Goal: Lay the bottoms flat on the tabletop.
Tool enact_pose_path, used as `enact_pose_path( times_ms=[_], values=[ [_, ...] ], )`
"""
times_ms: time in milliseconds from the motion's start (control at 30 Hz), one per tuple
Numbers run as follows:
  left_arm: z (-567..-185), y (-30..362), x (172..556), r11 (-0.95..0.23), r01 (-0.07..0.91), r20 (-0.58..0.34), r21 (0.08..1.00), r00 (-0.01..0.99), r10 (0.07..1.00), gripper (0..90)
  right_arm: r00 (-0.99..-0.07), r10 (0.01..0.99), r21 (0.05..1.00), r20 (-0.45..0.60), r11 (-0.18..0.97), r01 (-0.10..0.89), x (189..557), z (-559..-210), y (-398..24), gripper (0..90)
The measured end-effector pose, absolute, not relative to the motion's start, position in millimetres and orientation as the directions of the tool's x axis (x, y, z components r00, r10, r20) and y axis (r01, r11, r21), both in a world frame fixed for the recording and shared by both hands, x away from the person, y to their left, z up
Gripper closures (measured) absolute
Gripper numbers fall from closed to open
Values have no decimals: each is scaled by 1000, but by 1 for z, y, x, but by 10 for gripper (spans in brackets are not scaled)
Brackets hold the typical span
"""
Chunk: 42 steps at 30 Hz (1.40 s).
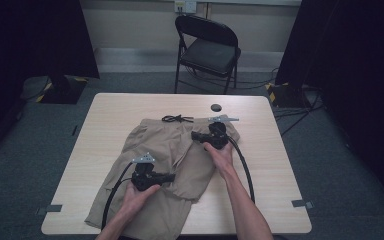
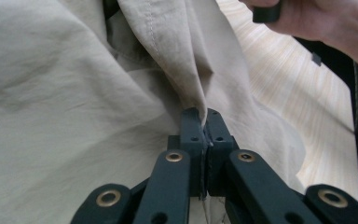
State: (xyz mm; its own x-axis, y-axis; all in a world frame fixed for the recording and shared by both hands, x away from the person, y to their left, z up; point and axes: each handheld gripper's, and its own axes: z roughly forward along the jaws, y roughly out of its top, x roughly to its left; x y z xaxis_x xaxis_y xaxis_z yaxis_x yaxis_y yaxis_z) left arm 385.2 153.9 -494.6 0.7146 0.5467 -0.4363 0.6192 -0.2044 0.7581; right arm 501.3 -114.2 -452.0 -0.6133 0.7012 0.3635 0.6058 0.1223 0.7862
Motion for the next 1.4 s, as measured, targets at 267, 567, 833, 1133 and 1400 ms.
enact_pose_path(
  times_ms=[267, 567, 833, 1133, 1400],
  values=[
    [-481, 151, 376, -197, 582, -416, 789, 743, 525, 888, -624, 707, 825, 332, 104, 556, 476, -426, -137, 900],
    [-464, 140, 364, -211, 537, -392, 816, 785, 480, 888, -637, 717, 855, 285, 111, 507, 450, -403, -159, 900],
    [-447, 117, 352, -244, 487, -361, 838, 832, 422, 888, -623, 743, 874, 245, 108, 474, 414, -379, -194, 900],
    [-438, 97, 344, -231, 473, -377, 850, 853, 362, 887, -597, 769, 894, 229, 77, 442, 383, -364, -224, 900],
    [-433, 85, 337, -237, 460, -373, 856, 866, 333, 887, -574, 787, 902, 224, 55, 428, 355, -361, -246, 900]
  ],
)
